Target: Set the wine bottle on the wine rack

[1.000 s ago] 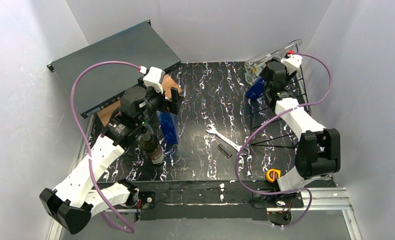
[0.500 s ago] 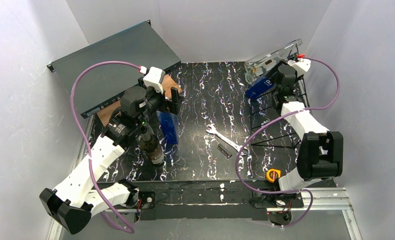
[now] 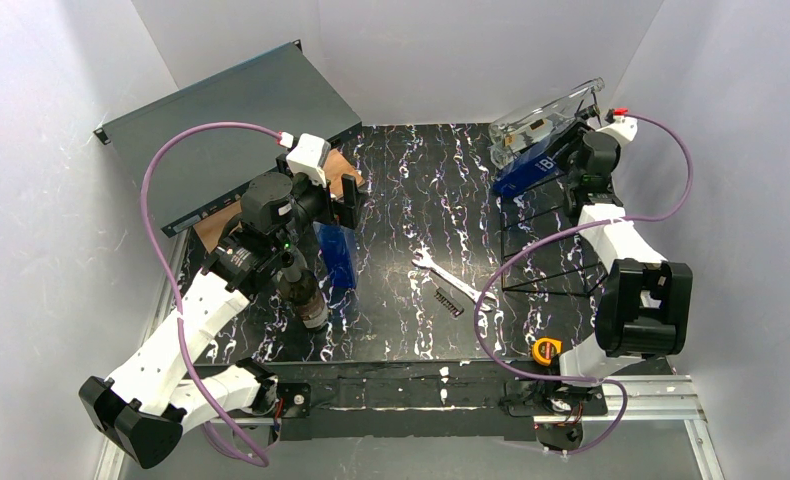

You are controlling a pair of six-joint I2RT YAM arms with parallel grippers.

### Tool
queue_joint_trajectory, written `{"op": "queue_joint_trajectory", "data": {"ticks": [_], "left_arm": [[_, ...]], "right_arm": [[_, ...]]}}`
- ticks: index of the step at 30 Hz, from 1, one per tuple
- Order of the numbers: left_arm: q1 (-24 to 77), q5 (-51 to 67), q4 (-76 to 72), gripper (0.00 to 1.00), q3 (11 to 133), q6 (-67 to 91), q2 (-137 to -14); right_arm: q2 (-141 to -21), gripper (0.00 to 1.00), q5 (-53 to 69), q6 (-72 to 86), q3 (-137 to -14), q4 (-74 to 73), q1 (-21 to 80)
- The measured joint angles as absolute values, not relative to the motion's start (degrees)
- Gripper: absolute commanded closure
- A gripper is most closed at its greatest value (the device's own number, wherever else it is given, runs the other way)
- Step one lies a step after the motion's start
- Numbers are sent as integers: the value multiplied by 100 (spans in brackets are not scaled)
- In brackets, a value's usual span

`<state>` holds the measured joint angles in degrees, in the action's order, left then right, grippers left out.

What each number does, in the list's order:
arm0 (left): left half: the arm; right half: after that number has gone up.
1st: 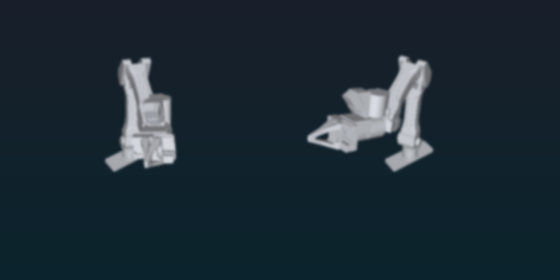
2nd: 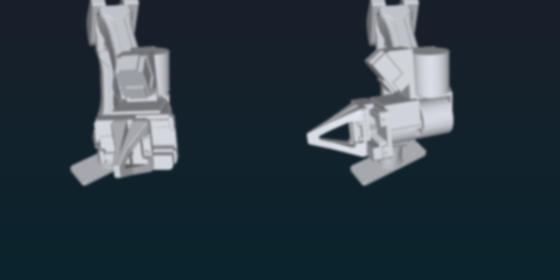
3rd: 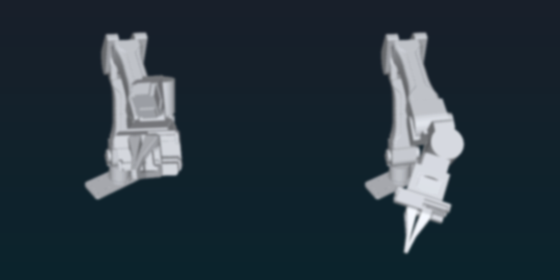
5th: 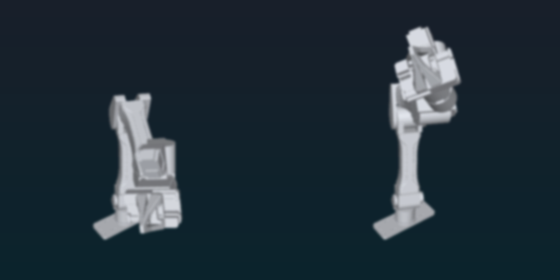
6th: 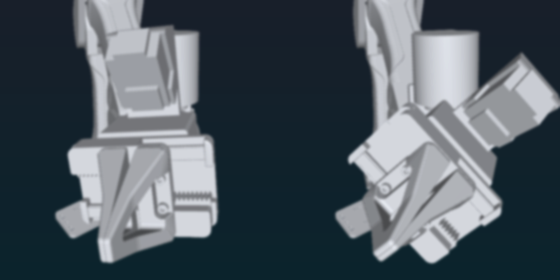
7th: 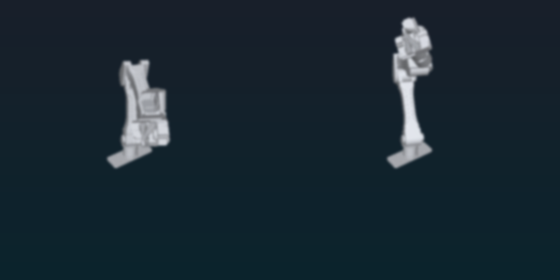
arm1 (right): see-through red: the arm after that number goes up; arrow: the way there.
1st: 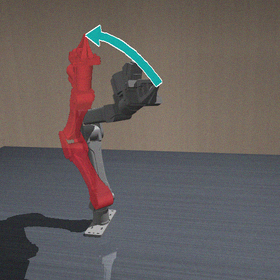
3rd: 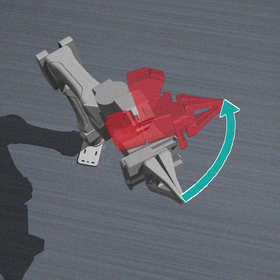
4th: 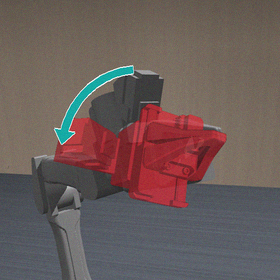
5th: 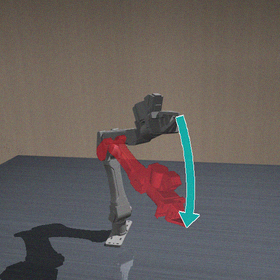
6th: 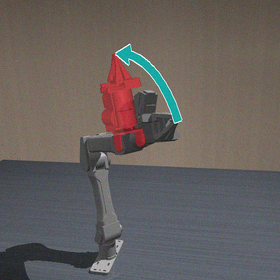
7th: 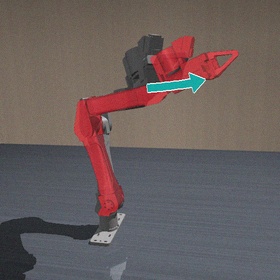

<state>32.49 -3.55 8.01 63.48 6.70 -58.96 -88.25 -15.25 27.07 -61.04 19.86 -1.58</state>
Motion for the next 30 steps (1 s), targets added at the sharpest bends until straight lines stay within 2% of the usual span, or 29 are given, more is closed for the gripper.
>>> {"op": "queue_joint_trajectory", "data": {"ticks": [15, 30], "left_arm": [[3249, -294, 801, 1, 6359, 733, -5979], [3249, -257, 801, 1, 6361, 753, -5994]], "right_arm": [[-9203, 43, -954, 2615, -6414, 2108, -493], [-9303, 38, -1031, 2757, -6469, 2161, -565]]}}
